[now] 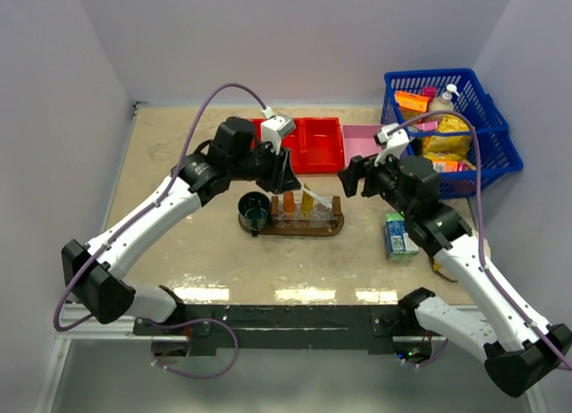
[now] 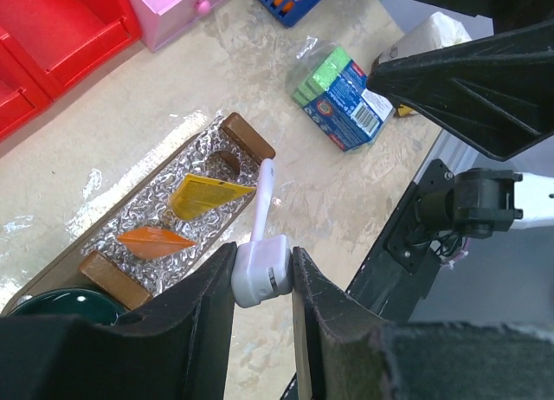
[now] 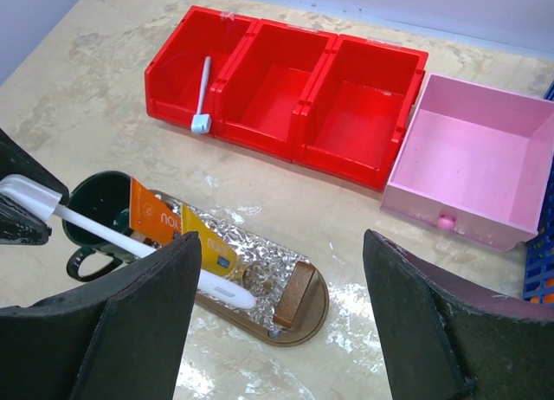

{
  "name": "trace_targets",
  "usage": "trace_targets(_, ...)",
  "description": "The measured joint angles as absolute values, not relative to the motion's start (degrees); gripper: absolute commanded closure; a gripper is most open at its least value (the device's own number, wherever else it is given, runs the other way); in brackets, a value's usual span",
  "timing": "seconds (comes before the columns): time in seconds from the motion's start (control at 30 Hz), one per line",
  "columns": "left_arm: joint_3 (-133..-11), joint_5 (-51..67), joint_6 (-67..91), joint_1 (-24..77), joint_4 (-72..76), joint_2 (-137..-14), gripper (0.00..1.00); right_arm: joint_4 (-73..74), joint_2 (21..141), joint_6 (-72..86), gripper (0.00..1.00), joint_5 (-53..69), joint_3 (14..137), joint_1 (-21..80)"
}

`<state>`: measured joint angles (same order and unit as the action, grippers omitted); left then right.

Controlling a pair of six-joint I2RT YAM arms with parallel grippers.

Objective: Prepare toiletry sets of a toothbrush and toothpaste on the tray

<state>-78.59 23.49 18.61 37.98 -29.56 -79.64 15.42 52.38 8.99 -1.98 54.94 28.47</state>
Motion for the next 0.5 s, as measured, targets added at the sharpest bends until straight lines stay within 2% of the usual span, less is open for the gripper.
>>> trace_targets(0.5,-80.73,18.20,17.89,41.01,-31.40,-81.89,1.00,14.41,52.51,9.02,0.21,-0.51,53.74,28.42)
